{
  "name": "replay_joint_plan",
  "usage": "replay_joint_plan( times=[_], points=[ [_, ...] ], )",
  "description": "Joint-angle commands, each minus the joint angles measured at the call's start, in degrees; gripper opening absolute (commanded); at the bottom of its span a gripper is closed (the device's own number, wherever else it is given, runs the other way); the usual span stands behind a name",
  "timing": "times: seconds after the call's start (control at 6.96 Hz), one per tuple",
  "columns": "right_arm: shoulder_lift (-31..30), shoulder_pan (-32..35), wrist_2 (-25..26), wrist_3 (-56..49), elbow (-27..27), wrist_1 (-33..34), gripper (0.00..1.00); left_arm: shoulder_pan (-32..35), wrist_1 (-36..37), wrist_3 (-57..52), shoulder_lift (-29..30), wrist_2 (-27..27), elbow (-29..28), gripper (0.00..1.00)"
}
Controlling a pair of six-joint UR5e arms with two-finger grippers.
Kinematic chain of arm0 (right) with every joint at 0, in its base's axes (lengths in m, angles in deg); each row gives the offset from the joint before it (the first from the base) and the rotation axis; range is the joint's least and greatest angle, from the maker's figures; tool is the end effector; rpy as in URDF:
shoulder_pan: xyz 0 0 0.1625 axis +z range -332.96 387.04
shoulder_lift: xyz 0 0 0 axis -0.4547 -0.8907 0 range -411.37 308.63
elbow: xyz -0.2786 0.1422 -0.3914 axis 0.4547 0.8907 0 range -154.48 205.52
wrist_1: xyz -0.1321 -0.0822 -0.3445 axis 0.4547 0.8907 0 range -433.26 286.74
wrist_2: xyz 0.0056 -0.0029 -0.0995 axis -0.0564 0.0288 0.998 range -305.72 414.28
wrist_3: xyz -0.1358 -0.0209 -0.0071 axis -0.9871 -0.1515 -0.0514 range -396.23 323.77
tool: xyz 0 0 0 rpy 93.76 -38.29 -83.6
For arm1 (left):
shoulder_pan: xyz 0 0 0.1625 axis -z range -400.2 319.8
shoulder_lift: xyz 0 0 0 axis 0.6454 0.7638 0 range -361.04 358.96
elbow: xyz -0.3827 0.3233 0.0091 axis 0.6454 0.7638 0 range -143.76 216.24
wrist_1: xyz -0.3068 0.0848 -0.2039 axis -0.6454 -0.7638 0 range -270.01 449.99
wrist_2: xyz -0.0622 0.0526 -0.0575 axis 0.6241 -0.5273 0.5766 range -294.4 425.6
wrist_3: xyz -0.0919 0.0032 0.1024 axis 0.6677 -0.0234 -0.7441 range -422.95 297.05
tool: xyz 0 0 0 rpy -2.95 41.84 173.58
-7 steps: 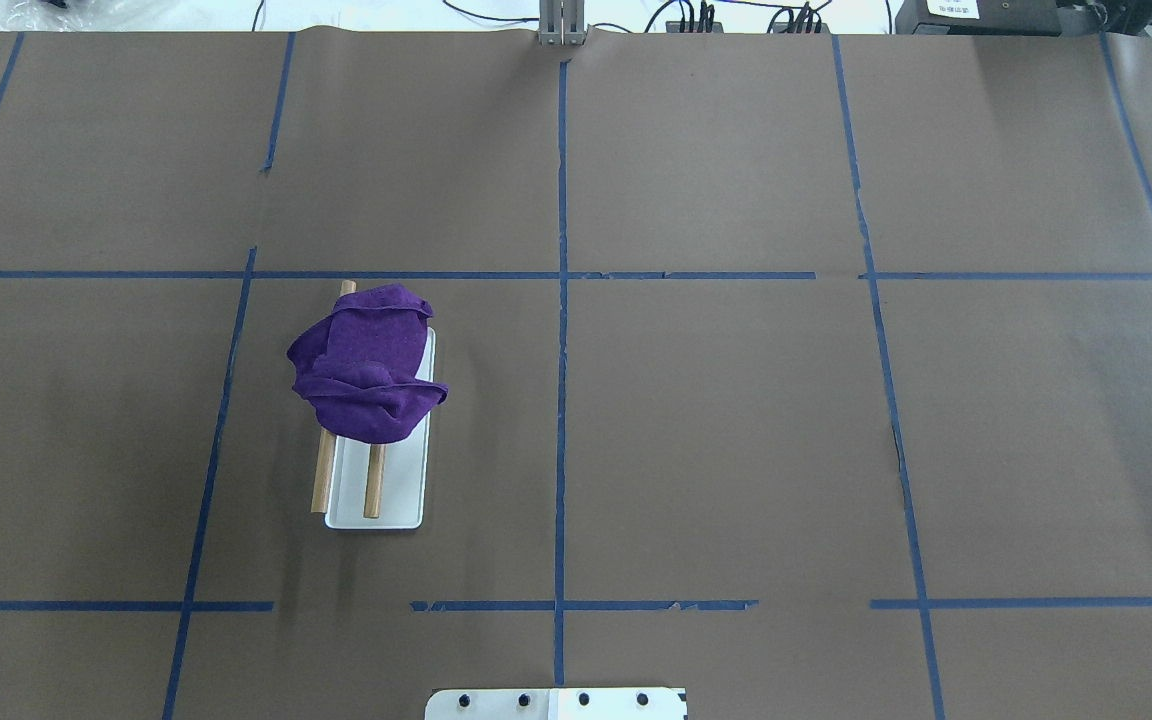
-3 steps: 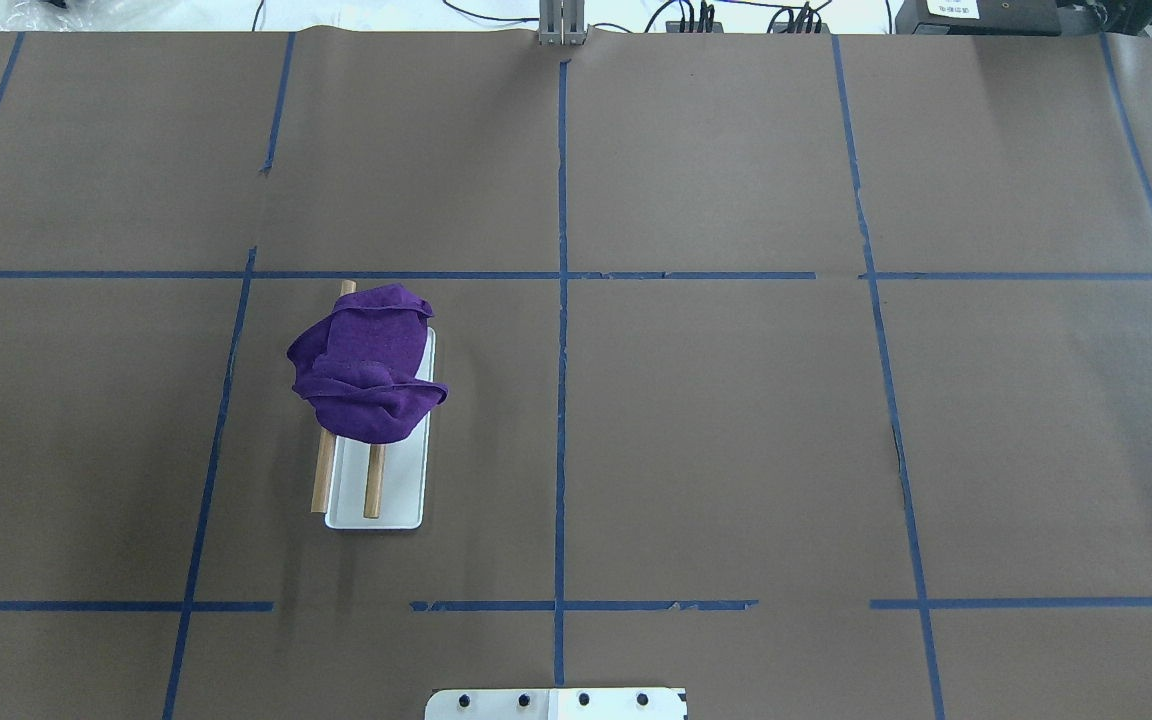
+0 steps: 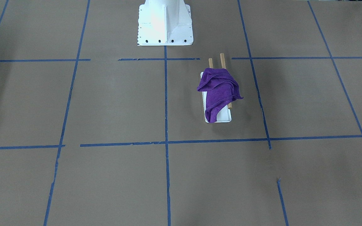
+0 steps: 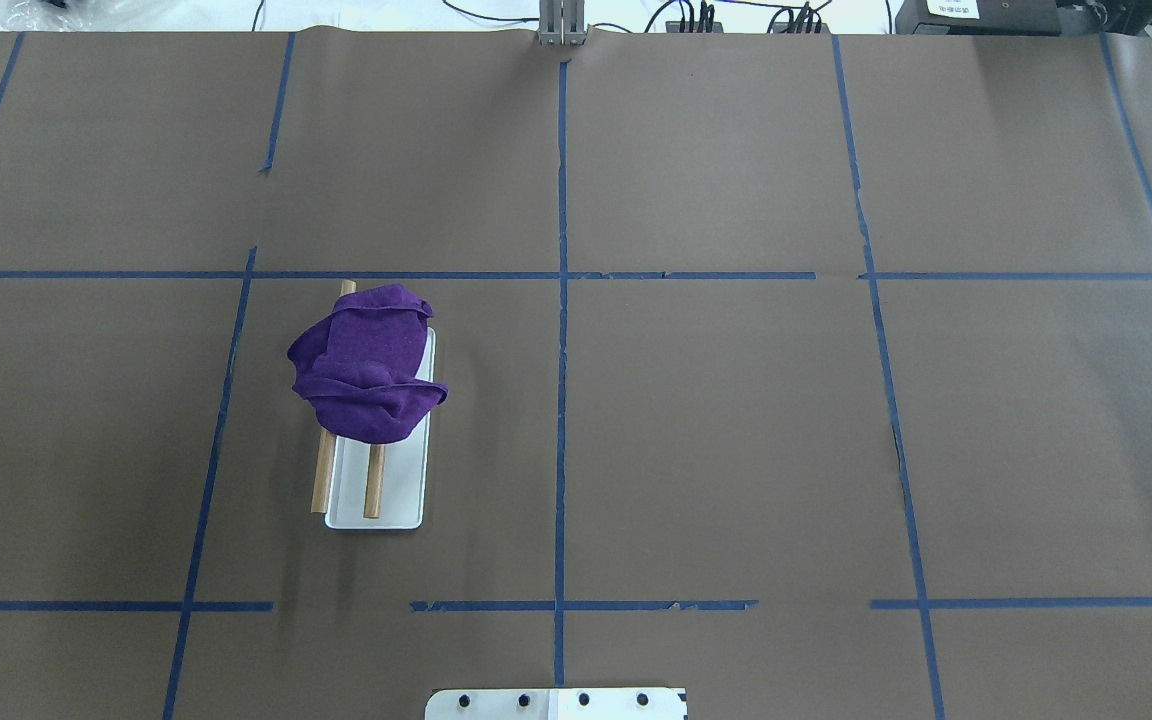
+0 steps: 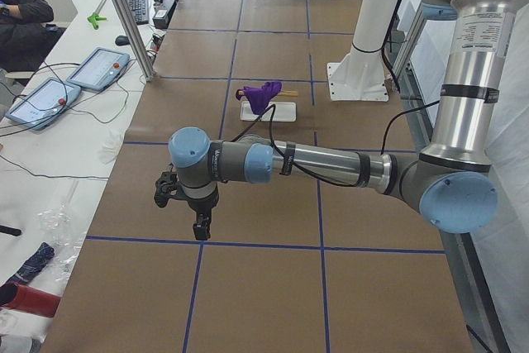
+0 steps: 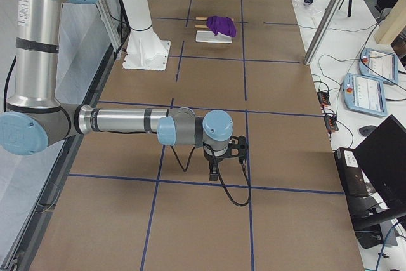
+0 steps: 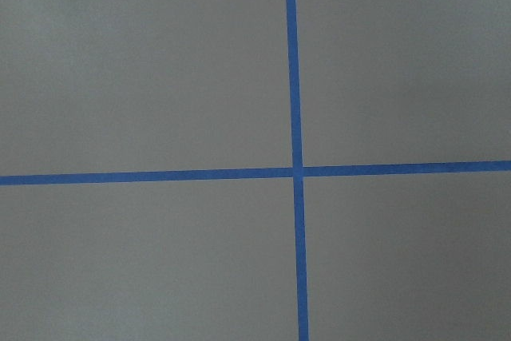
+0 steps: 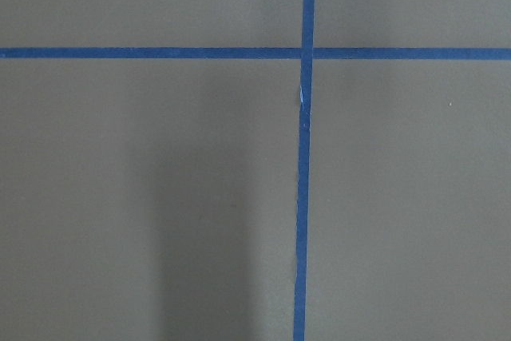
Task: Hang towel on rack
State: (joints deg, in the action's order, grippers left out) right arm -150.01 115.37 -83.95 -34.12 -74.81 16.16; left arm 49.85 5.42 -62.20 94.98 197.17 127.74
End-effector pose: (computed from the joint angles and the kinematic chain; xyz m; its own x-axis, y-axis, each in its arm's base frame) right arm 0.0196 -0.3823 0.7351 0.6656 -0.0122 0.7462 0.0046 0.9999 0.0123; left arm -0.0424 -0.5066 0.7138 0.7481 0.0105 -0.6635 0.0106 0.9996 0.0278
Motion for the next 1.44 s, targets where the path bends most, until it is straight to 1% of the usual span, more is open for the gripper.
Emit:
replay_joint_plan(
  times=[0.0,0.14,0.29,0.43,0.72,0.86,1.15,1.29],
  points=[
    [0.1,0.0,0.3,-0.2,0.1,0.0,1.0,0.2,0.9,-0.3,-0.3,0.0,-0.7,1.0],
    [0.1,0.0,0.3,-0.1,0.1,0.0,1.0,0.1,0.5,-0.3,-2.0,0.2,-1.3,1.0],
    [0.1,0.0,0.2,0.1,0.4,0.1,1.0,0.2,0.5,-0.3,-2.7,2.4,-1.2,1.0],
    [0.0,0.0,0.1,0.0,1.1,0.1,1.0,0.1,0.5,-0.3,-3.0,3.4,-1.1,1.0],
    [1.0,0.9,0.2,0.0,1.8,0.3,1.0,0.1,0.4,-0.2,-2.9,3.4,-1.2,1.0],
    [2.6,0.9,0.1,0.1,2.0,0.7,1.0,0.1,0.4,-0.2,-2.9,3.4,-1.1,1.0],
    [5.1,1.0,-0.2,0.3,4.4,0.7,1.0,0.1,0.4,-0.2,-2.9,3.4,-1.2,1.0],
    [5.2,1.8,-0.4,0.3,4.6,0.9,1.0,0.1,0.4,-0.2,-2.9,3.4,-1.2,1.0]
  ],
)
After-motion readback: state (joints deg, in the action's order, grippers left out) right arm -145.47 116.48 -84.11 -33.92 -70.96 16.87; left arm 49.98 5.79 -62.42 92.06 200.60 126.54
